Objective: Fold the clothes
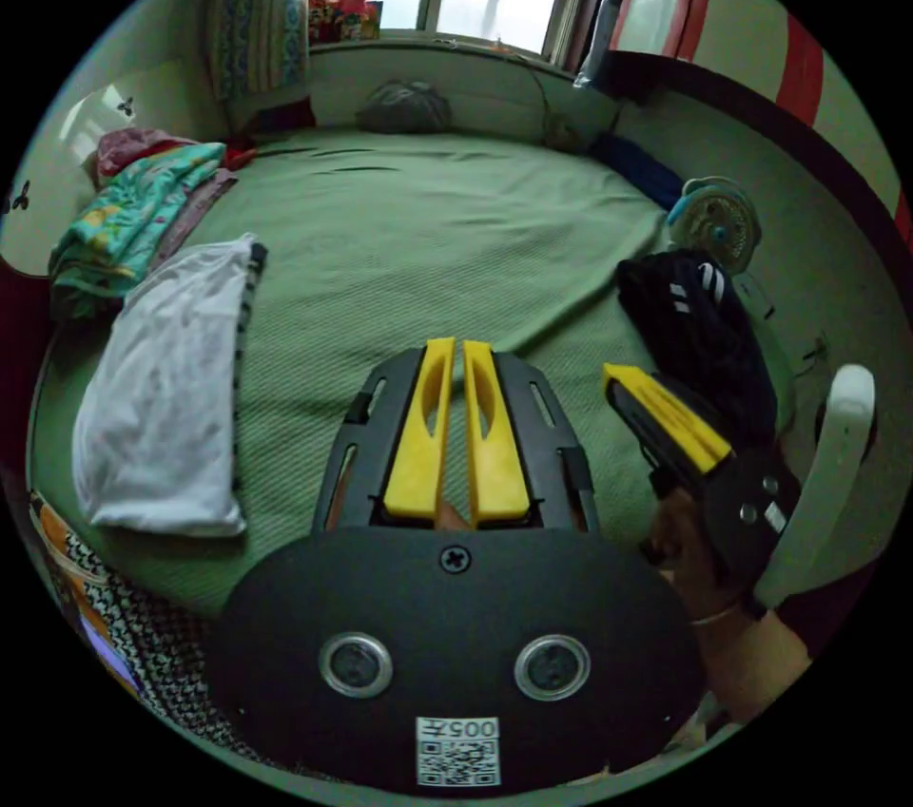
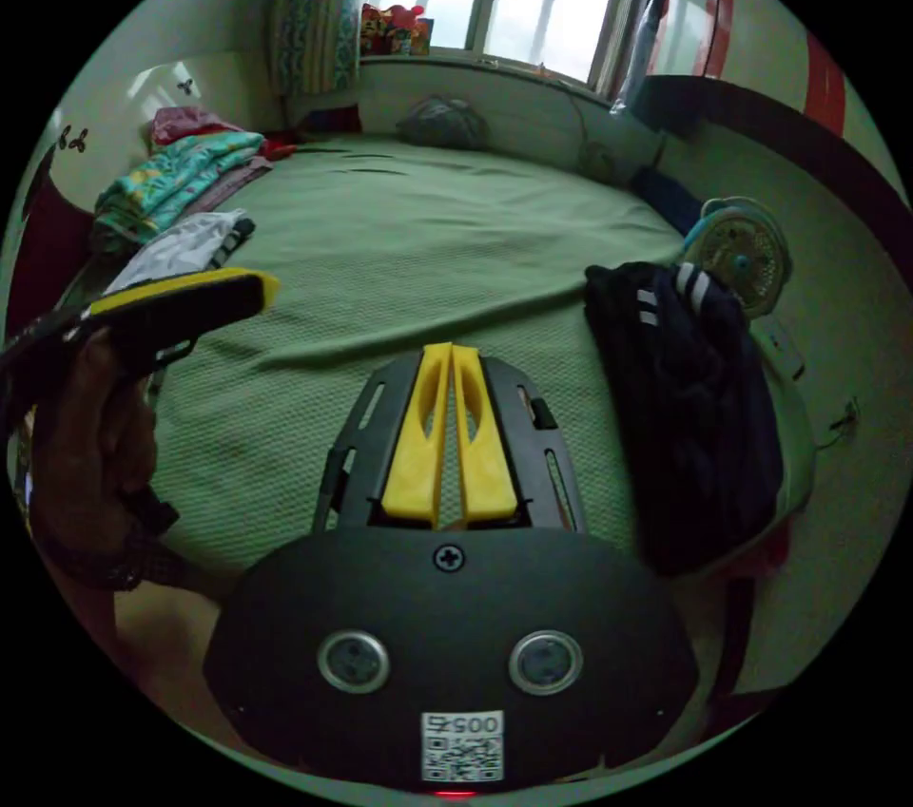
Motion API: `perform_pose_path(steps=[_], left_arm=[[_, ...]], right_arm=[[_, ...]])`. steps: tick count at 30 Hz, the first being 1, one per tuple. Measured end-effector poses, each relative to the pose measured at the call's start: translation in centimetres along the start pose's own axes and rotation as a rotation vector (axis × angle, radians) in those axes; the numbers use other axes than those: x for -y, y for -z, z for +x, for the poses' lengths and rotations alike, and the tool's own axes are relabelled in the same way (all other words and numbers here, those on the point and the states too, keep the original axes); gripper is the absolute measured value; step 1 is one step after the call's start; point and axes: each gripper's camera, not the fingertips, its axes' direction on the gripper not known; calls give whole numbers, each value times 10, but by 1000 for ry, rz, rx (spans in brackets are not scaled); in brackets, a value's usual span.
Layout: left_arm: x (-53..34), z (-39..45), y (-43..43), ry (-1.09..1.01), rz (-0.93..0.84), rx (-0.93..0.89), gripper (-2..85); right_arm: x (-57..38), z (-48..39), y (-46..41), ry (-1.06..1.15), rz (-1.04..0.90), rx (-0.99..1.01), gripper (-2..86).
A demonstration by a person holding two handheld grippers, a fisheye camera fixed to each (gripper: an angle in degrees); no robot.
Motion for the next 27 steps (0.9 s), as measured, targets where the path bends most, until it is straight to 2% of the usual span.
perform_pose_path(steps=[3,7,9,11,15,17,20,23,27], left_arm=[[13,22,-15,24,42,-67,8],[24,58,-36,-56,66,-90,11],[32,76,-46,-85,59,-179,23],[37,87,-52,-93,76,-194,30],[49,104,-77,-55,-4,-247,40],[51,112,-85,-74,-19,-227,45],[52,122,-97,-87,-25,-171,47],[55,127,-111,-93,-50,-168,47],[60,136,-125,-113,-68,-132,43]], right_arm=[[-7,16,-3,8,0,-3,-11],[-20,44,-6,-6,-2,43,-10],[-25,55,-7,11,18,40,-9],[-29,68,-9,2,18,72,-8],[-27,107,-10,-138,-131,144,2],[-24,123,2,-155,-116,156,31],[-11,151,27,-147,-71,96,81],[10,177,35,-129,-36,-53,115],[42,206,-1,-121,-174,-94,167]])
